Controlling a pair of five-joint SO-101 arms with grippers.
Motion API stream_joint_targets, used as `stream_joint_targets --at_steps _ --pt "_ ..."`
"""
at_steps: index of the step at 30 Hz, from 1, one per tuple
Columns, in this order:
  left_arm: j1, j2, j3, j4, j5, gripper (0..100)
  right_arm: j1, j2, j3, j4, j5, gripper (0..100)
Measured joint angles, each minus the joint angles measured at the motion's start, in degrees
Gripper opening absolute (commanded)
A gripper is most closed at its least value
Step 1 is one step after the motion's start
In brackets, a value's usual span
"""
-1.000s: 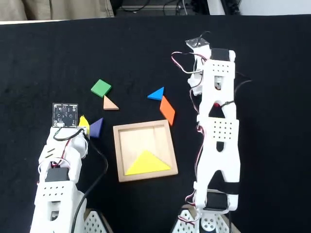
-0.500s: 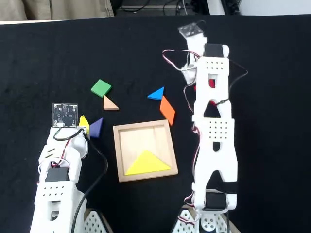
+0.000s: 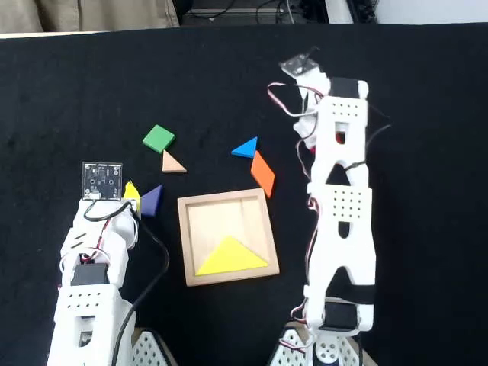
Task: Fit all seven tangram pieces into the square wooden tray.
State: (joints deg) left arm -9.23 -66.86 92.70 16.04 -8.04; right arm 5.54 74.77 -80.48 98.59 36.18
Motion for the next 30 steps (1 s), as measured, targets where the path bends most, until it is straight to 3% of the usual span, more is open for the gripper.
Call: stream_joint_targets --at_steps 4,16,25,30 --pt "0.0 0.0 0.0 0.0 0.0 12 0.3 -3.1 5.5 0.3 2.4 29.6" --pt "0.0 0.0 0.0 0.0 0.0 12 1.8 -27.1 44.0 0.4 4.0 29.6" --pt "0.0 0.0 0.0 0.0 0.0 12 1.8 -38.2 48.6 0.5 4.4 29.6" --pt "0.0 0.0 0.0 0.0 0.0 12 1.8 -39.4 56.7 0.5 9.1 29.6"
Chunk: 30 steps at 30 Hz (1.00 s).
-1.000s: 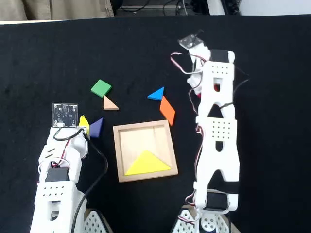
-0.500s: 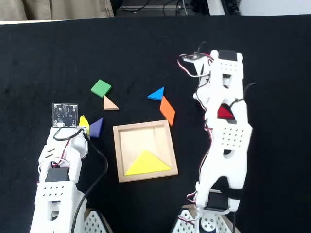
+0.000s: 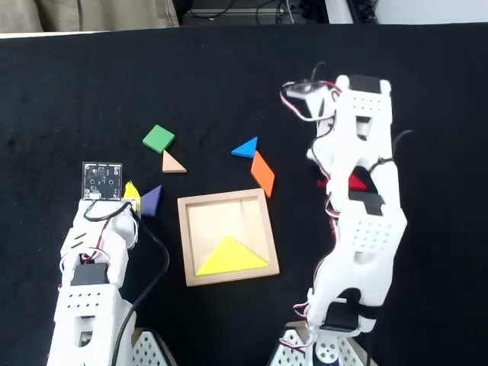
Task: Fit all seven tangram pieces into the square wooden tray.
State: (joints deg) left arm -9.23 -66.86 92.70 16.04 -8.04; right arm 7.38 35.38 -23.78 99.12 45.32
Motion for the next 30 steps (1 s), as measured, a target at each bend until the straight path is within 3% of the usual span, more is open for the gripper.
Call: stream_joint_targets --at_steps 4,13,30 --pt "0.0 0.0 0.0 0.0 0.0 12 0.0 -4.5 10.2 -3.1 6.6 29.6" --pt "0.0 0.0 0.0 0.0 0.0 12 -0.3 -19.0 35.0 -28.0 10.3 30.0" --pt "0.0 0.0 0.0 0.0 0.0 12 -0.1 -8.3 27.5 -30.9 10.6 29.7"
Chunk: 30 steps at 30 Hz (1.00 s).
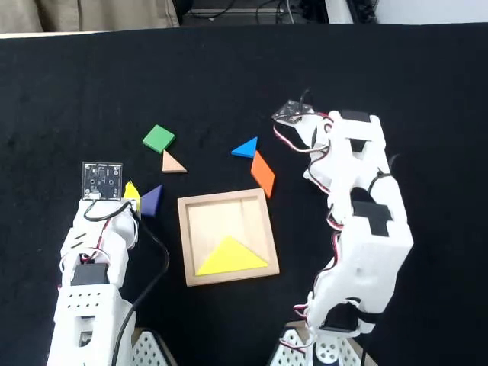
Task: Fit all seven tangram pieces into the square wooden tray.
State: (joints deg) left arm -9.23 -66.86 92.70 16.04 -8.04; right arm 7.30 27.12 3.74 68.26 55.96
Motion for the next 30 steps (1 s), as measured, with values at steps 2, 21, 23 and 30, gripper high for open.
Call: stream_joint_targets --at_steps 2,21,23,30 --pt "0.0 0.0 0.0 0.0 0.0 12 0.0 0.4 -0.4 0.4 0.0 29.6" --pt "0.0 0.0 0.0 0.0 0.0 12 0.0 -2.7 -0.4 4.2 0.0 29.6" --pt "0.0 0.0 0.0 0.0 0.0 12 0.0 -2.1 -0.4 4.0 0.0 29.6" --pt "0.0 0.0 0.0 0.0 0.0 12 0.0 -0.7 -2.4 6.0 0.0 29.6"
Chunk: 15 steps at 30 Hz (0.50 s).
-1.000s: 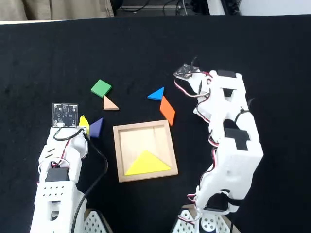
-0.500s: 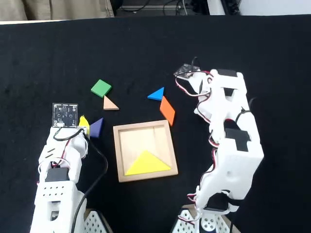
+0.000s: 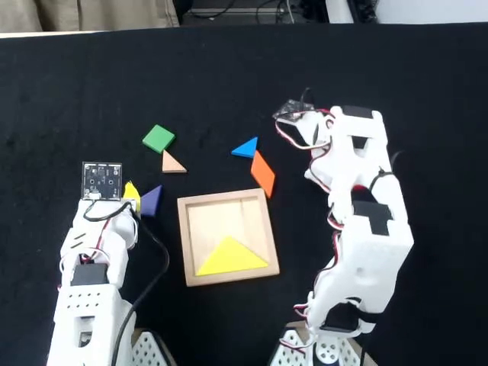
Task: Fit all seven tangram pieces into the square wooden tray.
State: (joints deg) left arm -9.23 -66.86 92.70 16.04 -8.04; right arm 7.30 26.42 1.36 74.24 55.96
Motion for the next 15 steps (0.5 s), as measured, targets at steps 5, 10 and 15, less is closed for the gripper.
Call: stream_joint_targets --at_steps 5,10,15 --pt "0.0 0.0 0.0 0.0 0.0 12 0.0 -3.3 0.0 3.7 0.0 29.6" --pt "0.0 0.0 0.0 0.0 0.0 12 0.0 -5.5 1.2 4.2 0.0 29.6" --pt "0.0 0.0 0.0 0.0 0.0 12 -0.1 -3.2 1.2 3.7 0.0 29.6"
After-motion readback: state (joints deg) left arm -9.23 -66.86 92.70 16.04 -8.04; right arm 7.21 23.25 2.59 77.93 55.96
